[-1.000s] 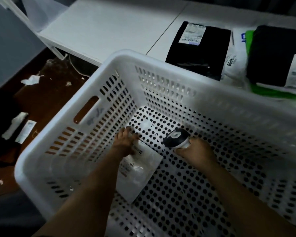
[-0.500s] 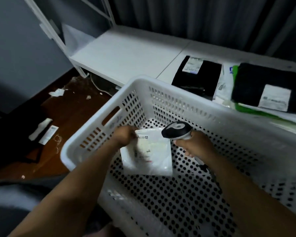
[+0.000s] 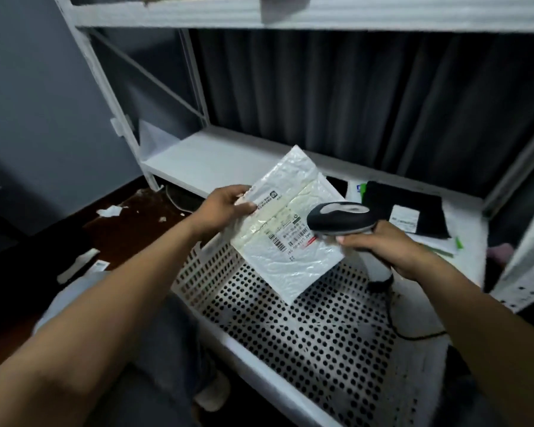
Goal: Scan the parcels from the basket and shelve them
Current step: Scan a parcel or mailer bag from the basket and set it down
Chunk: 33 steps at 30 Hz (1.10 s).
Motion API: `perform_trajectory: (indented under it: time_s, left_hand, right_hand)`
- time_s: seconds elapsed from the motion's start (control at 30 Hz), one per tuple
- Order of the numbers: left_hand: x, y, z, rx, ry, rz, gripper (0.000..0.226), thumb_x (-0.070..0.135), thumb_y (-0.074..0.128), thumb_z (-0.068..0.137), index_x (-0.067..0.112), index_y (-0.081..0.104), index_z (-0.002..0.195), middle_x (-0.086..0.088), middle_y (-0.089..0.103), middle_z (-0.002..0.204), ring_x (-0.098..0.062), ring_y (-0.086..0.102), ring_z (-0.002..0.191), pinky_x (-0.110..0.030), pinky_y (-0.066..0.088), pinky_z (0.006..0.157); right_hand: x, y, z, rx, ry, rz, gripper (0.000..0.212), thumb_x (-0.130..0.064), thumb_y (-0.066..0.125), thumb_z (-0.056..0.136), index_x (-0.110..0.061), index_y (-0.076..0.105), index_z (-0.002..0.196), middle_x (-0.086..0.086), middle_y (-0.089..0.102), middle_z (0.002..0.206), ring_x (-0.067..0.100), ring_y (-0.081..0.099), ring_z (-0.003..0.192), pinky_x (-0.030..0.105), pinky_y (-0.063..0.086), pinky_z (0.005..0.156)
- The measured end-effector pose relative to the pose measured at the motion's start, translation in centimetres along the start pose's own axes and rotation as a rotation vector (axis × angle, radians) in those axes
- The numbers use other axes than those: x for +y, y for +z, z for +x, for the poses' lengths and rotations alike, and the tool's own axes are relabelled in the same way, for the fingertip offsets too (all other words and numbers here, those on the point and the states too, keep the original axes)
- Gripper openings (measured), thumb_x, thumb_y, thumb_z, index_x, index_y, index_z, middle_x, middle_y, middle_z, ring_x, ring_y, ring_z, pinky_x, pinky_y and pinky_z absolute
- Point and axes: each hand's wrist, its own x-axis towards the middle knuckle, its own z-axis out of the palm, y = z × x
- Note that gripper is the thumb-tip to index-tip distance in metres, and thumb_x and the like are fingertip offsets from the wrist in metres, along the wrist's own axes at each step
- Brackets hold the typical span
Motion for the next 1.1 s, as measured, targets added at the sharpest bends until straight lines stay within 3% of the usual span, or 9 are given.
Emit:
perform_trajectory:
  time_s: [0.13, 0.27, 0.37, 0.47, 0.63, 0.73, 0.9, 1.0, 1.1]
  left_hand:
    - [3.1, 0.4, -1.6, 0.152, 0.041, -0.106, 0.035, 0.007, 0.072, 0.082, 0.020, 0.064, 0.114, 0.003, 0.070, 0.091, -0.004, 0.067, 0.072, -0.020, 0.052, 0.073]
    - [2.9, 1.8, -2.8, 0.340, -0.052, -0.158, 0.064, 0.017, 0.071, 0.085, 0.025, 0.042, 0.142, 0.002, 0.058, 0.125, -0.013, 0.061, 0.103, -0.030, 0.051, 0.085]
    - [2.9, 3.8, -3.7, 0.172, -0.245, -0.464, 0.084, 0.013, 0.069, 0.084, 0.023, 0.021, 0.152, -0.013, 0.043, 0.145, -0.030, 0.059, 0.113, -0.038, 0.055, 0.084]
    - [1.9, 5.8, -3.5, 0.030, -0.273, -0.572, 0.087, 0.007, 0.068, 0.082, 0.017, 0.019, 0.152, -0.015, 0.044, 0.146, -0.030, 0.059, 0.114, -0.042, 0.052, 0.095]
    - [1.0, 6.7, -2.6, -0.052, -0.290, -0.535, 0.047, 0.006, 0.064, 0.088, 0.007, 0.050, 0.132, -0.014, 0.064, 0.126, -0.027, 0.068, 0.103, -0.037, 0.057, 0.081]
    - [1.1, 7.1, -2.4, -0.056, -0.277, -0.550, 0.042, 0.003, 0.060, 0.090, 0.012, 0.051, 0.129, -0.013, 0.065, 0.123, -0.030, 0.069, 0.101, -0.047, 0.057, 0.083]
    - [1.8, 6.1, -2.1, 0.258, -0.134, -0.096, 0.032, 0.008, 0.056, 0.094, 0.016, 0.054, 0.126, -0.004, 0.065, 0.119, -0.022, 0.067, 0.096, -0.035, 0.058, 0.076]
    - [1.3, 5.2, -1.5, 0.285, -0.088, 0.018, 0.032, 0.006, 0.055, 0.093, 0.015, 0.058, 0.124, 0.000, 0.066, 0.114, -0.018, 0.065, 0.090, -0.022, 0.053, 0.066]
    - [0.8, 4.7, -1.2, 0.276, -0.071, 0.127, 0.035, 0.006, 0.057, 0.092, 0.015, 0.060, 0.125, -0.003, 0.066, 0.116, -0.017, 0.061, 0.095, -0.026, 0.049, 0.079]
  right_hand:
    - [-2.3, -0.7, -3.5, 0.080, -0.081, 0.057, 0.033, -0.010, 0.080, 0.075, -0.022, 0.072, 0.105, -0.005, 0.075, 0.101, 0.008, 0.070, 0.091, 0.025, 0.052, 0.084]
    - [-2.6, -1.0, -5.3, 0.262, -0.110, 0.211, 0.023, -0.014, 0.079, 0.077, -0.021, 0.074, 0.098, -0.003, 0.077, 0.096, 0.013, 0.072, 0.089, 0.032, 0.055, 0.081]
    - [-2.3, -0.9, -5.9, 0.363, -0.078, 0.334, 0.016, -0.014, 0.078, 0.079, -0.017, 0.074, 0.094, -0.004, 0.076, 0.085, 0.007, 0.070, 0.072, 0.030, 0.055, 0.067]
    - [-1.7, -0.8, -5.9, 0.409, -0.043, 0.421, 0.013, -0.013, 0.075, 0.082, -0.014, 0.072, 0.094, -0.001, 0.075, 0.085, 0.008, 0.070, 0.071, 0.027, 0.055, 0.063]
    - [-1.0, -0.9, -5.4, 0.414, 0.017, 0.516, 0.016, -0.012, 0.073, 0.083, -0.006, 0.070, 0.098, 0.004, 0.072, 0.085, 0.011, 0.068, 0.068, 0.028, 0.058, 0.061]
    - [-0.9, -0.6, -5.1, 0.355, 0.005, 0.441, 0.026, -0.012, 0.076, 0.080, -0.007, 0.070, 0.105, 0.004, 0.074, 0.092, 0.012, 0.068, 0.075, 0.035, 0.060, 0.071]
    - [-1.9, -1.1, -5.0, 0.352, -0.080, -0.094, 0.031, -0.017, 0.081, 0.075, -0.035, 0.065, 0.095, -0.009, 0.072, 0.095, 0.004, 0.065, 0.082, 0.027, 0.054, 0.076]
    - [-3.0, -1.3, -5.4, 0.306, -0.049, -0.269, 0.019, -0.024, 0.081, 0.075, -0.030, 0.066, 0.085, -0.012, 0.070, 0.072, 0.005, 0.065, 0.058, 0.025, 0.055, 0.060]
    - [-4.0, -1.2, -6.1, 0.283, -0.072, -0.279, 0.014, -0.019, 0.078, 0.079, -0.018, 0.065, 0.084, -0.014, 0.058, 0.047, -0.001, 0.048, 0.037, 0.013, 0.035, 0.036]
